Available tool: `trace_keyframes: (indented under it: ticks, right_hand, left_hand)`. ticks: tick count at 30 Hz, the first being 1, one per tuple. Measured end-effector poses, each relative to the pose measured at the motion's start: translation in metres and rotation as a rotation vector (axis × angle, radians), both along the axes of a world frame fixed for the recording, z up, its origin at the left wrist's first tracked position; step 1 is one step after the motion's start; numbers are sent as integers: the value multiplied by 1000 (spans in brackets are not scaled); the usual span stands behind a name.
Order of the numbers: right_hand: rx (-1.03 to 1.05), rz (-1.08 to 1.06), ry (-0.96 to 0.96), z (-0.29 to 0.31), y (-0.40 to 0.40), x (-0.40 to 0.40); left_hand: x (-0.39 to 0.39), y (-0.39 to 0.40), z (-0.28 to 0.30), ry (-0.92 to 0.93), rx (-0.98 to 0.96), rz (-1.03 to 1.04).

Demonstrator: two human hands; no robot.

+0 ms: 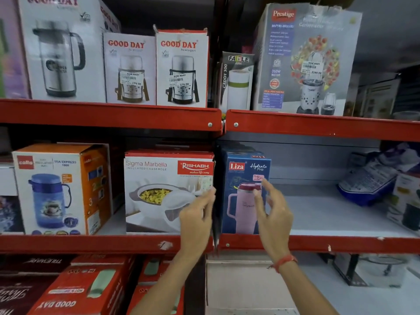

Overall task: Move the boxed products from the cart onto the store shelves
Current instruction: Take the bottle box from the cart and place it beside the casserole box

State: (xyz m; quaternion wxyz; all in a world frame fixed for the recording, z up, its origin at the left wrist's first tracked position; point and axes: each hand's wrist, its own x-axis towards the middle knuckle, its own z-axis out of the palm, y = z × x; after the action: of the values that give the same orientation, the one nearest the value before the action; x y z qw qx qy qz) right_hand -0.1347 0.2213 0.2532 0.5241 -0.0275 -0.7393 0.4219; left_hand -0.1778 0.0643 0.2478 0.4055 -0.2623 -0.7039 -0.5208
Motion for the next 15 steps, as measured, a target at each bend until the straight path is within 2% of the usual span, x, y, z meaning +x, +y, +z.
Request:
trace_keyframes:
  ticks: [2, 3, 5, 7, 9, 15]
  right_hand:
    - [-9, 235, -65, 9, -30, 5]
    - [-31, 366, -141, 10, -44, 6]
    - [-78, 537, -308, 7, -68, 3]
    - [-100, 592, -438, 0, -85, -1]
    - [-151, 617, -510, -7, -94, -4]
    - [-145, 547, -515, -11, -100, -6]
  left_hand:
    - [2, -29, 4, 84, 77, 48]
    - [1, -45, 5, 49, 125, 84]
    - [-5, -73, 3, -133, 220, 146]
    - [-10, -96, -2, -351, 262, 143]
    - [-12, -110, -6, -511, 273, 56]
    - [-11, -124, -4, -595, 242, -47]
